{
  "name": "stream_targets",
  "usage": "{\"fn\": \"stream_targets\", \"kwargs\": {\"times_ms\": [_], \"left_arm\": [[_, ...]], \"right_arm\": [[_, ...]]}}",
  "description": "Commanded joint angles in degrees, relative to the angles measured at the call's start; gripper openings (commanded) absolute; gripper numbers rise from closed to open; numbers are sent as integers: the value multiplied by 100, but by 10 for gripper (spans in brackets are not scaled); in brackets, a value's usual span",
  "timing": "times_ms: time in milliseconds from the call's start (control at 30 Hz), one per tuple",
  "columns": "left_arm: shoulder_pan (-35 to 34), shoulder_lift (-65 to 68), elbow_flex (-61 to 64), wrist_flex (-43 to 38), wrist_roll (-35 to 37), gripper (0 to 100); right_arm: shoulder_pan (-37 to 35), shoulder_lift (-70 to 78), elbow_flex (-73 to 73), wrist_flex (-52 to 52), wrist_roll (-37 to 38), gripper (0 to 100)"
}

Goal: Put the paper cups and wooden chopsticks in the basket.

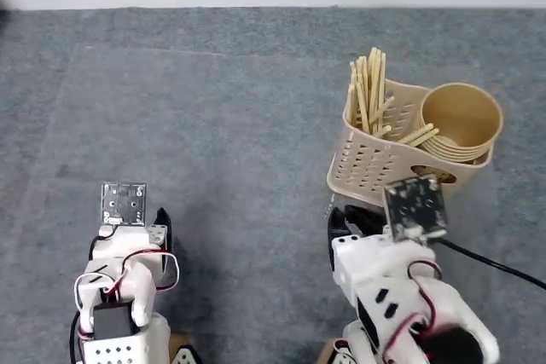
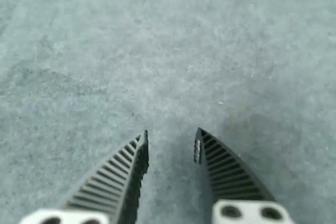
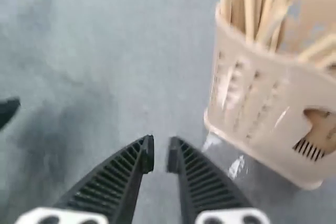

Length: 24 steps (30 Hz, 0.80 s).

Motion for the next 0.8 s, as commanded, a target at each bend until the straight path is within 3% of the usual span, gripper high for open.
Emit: {"fn": "stream_targets", "kwargs": {"times_ms": [0,333,767], "left_arm": [[9,9,-48,79,79,141],[26,9,-48,1073,70,142],[35,9,-48,1108,62,142]], "right_arm": [[31,31,-589,-22,-53,20],[22,1121,-1987,725,-44,8],[-813,2325,-3191,1112,-88,8]]}}
